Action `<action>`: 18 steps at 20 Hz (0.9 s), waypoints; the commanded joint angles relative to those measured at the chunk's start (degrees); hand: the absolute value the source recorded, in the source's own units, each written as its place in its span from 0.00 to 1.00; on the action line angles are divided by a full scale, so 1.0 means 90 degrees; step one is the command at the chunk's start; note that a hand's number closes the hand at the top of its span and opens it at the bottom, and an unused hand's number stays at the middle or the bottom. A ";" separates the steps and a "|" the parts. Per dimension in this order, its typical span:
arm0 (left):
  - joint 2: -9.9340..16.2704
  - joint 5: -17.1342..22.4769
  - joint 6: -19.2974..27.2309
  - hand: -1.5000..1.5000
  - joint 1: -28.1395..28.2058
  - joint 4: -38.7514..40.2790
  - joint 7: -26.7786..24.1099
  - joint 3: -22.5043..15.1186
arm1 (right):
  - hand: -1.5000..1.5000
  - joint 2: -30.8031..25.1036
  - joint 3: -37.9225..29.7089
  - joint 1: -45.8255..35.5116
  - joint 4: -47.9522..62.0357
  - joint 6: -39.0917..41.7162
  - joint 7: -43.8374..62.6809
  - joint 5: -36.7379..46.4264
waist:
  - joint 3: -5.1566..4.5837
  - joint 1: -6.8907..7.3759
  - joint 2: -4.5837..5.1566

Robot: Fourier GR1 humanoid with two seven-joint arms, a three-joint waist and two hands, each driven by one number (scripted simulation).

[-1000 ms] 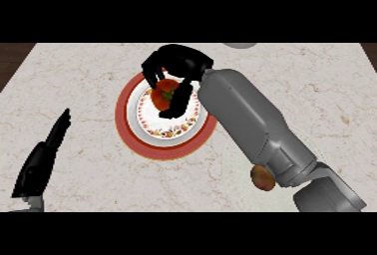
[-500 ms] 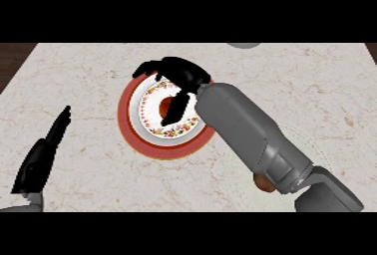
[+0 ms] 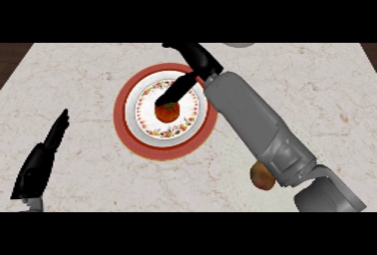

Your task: Pick the tomato from the placemat and place it in the plate

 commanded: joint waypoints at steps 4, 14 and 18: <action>-0.0054 -0.0033 0.0035 0.50 0.0136 0.0015 -0.0172 -0.0005 | 0.00 -0.0575 -0.1296 -0.0359 0.0768 0.0797 -0.0385 -0.0963 | 0.0003 -0.0011 0.0043; 0.0058 0.0050 -0.0133 0.50 -0.0068 0.0105 -0.0193 0.0061 | 0.00 -0.1719 -0.1412 0.0065 0.1513 0.2083 -0.2309 -0.0707 | 0.0010 0.0160 0.0154; -0.0018 0.0025 -0.0137 0.50 -0.0087 -0.0112 -0.0011 -0.0048 | 0.00 -0.2214 -0.1361 0.0060 0.1777 0.2540 -0.2482 -0.0559 | 0.0017 0.0237 0.0170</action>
